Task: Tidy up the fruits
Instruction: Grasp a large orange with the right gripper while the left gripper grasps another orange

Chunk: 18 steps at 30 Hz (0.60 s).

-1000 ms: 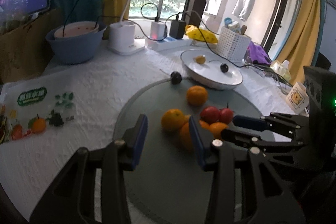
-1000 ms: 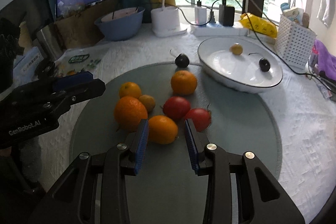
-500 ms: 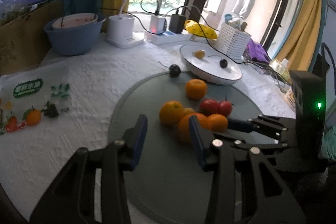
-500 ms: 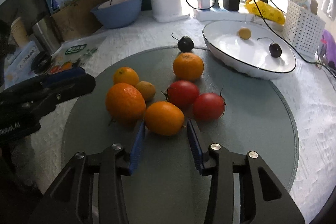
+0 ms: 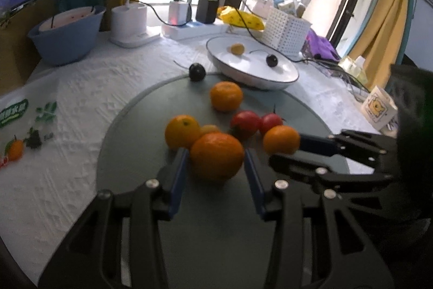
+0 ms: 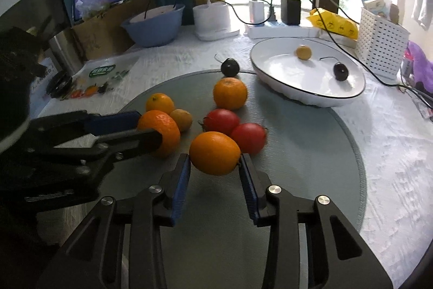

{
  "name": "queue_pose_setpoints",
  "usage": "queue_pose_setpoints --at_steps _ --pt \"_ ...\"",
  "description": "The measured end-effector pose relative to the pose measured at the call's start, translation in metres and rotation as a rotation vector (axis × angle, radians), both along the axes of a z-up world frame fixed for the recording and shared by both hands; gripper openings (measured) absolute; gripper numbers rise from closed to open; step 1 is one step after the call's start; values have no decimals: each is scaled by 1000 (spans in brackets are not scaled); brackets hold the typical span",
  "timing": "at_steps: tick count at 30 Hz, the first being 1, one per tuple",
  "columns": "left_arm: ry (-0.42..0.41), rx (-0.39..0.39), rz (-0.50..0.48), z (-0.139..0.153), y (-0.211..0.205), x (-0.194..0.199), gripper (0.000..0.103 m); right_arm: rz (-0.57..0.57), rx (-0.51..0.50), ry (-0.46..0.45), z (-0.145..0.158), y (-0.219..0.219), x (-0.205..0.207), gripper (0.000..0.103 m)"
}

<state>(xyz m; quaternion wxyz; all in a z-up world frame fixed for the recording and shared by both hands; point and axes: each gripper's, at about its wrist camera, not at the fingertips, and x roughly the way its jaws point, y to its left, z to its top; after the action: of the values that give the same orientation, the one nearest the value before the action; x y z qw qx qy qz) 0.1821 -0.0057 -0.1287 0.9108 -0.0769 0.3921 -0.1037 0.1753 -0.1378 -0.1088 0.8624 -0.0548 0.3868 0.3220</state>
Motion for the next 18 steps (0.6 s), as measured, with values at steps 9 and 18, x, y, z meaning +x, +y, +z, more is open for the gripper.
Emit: queue_pose_setpoints --at_steps 9,18 --pt "38 12 -5 -8 -7 11 52 -31 20 -8 3 -18 0 39" --pt "20 31 -8 -1 -11 5 45 -32 40 -22 7 -25 -1 39"
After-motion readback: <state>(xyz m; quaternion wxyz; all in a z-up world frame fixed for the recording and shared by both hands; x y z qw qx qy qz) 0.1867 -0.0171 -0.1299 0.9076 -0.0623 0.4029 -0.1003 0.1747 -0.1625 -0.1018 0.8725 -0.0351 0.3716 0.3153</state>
